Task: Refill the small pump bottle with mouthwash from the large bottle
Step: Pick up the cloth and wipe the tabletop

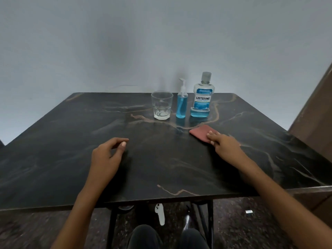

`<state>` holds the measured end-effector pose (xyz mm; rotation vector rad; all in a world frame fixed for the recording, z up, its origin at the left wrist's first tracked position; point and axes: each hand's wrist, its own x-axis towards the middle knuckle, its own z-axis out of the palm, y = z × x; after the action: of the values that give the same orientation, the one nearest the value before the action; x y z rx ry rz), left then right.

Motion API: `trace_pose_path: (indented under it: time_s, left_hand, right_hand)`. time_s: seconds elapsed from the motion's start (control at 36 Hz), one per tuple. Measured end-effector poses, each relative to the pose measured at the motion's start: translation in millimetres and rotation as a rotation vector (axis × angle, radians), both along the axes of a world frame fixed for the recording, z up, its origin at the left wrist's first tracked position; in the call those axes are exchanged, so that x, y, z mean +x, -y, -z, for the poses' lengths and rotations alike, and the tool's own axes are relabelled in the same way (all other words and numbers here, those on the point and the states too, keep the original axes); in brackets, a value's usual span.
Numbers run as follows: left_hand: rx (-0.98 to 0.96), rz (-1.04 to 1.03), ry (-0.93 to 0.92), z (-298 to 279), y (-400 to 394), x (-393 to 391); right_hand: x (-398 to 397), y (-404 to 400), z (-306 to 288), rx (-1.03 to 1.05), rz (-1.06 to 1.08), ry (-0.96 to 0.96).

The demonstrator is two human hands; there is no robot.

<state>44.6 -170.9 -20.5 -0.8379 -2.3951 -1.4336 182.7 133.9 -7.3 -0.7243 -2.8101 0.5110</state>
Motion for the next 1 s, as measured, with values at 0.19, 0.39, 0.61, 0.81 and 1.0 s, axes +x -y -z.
trace_pose_path:
  time_s: [0.19, 0.39, 0.61, 0.81, 1.0]
  left_hand:
    - [0.216, -0.049, 0.131, -10, 16, -11]
    - [0.235, -0.101, 0.161, -10, 20, -15]
    - [0.163, -0.081, 0.139, -10, 13, -13]
    - [0.081, -0.032, 0.106, -19, -4, -16]
    - [0.068, -0.024, 0.089, -39, -22, -26]
  right_hand:
    - [-86, 56, -4, -0.004, -0.212, -0.017]
    - [-107, 137, -1, -0.106, -0.763, 0.002]
    - [-45, 89, -33, -0.289, -1.114, 0.303]
    - [-25, 16, -76, -0.248, -0.901, 0.31]
    - [-55, -2, -96, -0.778, -0.525, 0.045]
